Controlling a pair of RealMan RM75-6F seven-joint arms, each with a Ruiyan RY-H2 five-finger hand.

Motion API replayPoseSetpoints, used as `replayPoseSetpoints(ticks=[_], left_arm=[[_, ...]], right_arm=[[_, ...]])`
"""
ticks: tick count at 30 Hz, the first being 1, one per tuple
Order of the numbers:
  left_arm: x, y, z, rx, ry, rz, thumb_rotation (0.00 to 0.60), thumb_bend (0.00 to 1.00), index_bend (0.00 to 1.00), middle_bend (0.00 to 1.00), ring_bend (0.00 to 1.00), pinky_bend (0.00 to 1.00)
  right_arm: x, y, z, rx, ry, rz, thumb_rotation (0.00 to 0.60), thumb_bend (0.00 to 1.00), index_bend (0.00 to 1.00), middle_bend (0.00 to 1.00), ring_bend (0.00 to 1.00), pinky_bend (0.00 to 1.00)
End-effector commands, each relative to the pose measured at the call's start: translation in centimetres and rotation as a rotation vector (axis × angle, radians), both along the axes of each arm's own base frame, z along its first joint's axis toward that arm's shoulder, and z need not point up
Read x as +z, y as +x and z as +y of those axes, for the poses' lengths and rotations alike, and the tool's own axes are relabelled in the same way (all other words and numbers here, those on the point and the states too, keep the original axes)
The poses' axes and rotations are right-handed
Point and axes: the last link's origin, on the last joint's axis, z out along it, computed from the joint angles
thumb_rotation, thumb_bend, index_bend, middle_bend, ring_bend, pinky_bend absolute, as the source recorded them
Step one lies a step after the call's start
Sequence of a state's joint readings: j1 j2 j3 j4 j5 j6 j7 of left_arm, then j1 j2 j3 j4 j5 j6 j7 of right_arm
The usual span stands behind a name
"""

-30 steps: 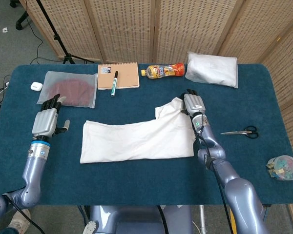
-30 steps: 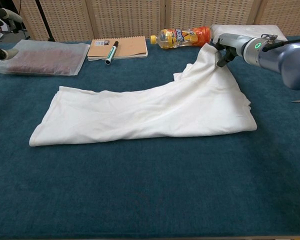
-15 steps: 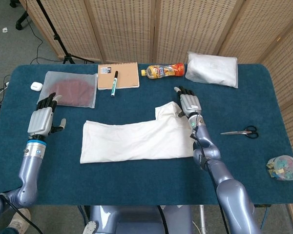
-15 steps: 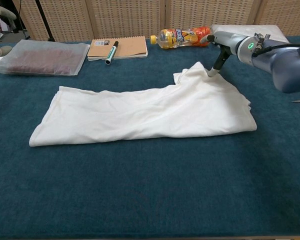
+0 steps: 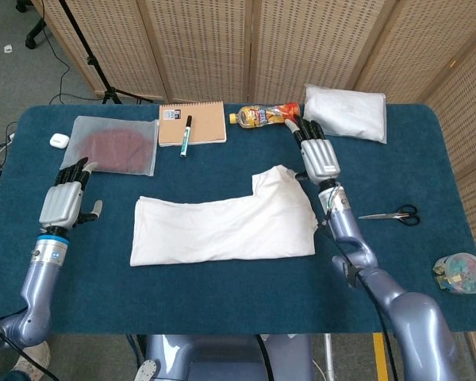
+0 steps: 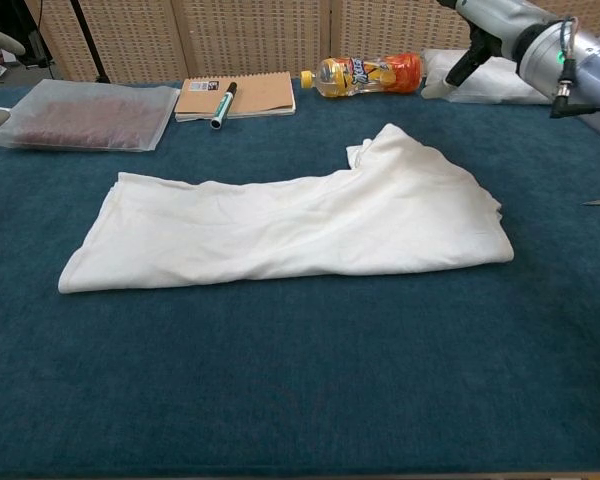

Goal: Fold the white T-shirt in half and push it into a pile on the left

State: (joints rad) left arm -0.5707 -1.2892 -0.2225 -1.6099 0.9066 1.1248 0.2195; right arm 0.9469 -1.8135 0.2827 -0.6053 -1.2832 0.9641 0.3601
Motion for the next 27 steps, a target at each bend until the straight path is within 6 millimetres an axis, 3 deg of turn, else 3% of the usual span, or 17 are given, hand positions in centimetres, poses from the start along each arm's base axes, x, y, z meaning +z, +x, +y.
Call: replayPoseSetpoints(ticks=[1, 9, 17, 20, 27], left_arm=[[-0.1, -0.8, -0.3, -0.009, -0.025, 0.037, 0.600, 0.43, 0.00, 0.00, 0.00, 0.00], [-1.5, -2.6, -0.3, 0.007, -0.098, 0.092, 0.600, 0.43, 0.00, 0.00, 0.00, 0.00], [-3.4, -1.7, 1.3, 0.012, -0.129, 0.113, 0.600, 0.43, 0.00, 0.00, 0.00, 0.00], [-4.0, -1.2, 2.1, 0.016, -0.132, 0.127, 0.600, 0.43, 0.01, 0.00, 0.00, 0.00], [-6.0, 0.4, 4.0, 0.032, -0.160, 0.185, 0.600, 0.43, 0.21, 0.00, 0.00, 0.00]], right_arm=[[4.7, -3.8, 6.7, 0.045, -0.008, 0.045, 0.600, 0.00, 0.00, 0.00, 0.00, 0.00], [8.1, -8.8, 15.4, -0.036, 0.056, 0.113, 0.600, 0.00, 0.00, 0.00, 0.00, 0.00], [8.8, -12.2, 21.8, -0.074, 0.044, 0.109, 0.600, 0.00, 0.00, 0.00, 0.00, 0.00], [8.5, -12.7, 23.0, -0.073, 0.029, 0.121, 0.600, 0.00, 0.00, 0.00, 0.00, 0.00], [7.9, -13.2, 24.5, -0.033, -0.028, 0.187, 0.600, 0.00, 0.00, 0.00, 0.00, 0.00]])
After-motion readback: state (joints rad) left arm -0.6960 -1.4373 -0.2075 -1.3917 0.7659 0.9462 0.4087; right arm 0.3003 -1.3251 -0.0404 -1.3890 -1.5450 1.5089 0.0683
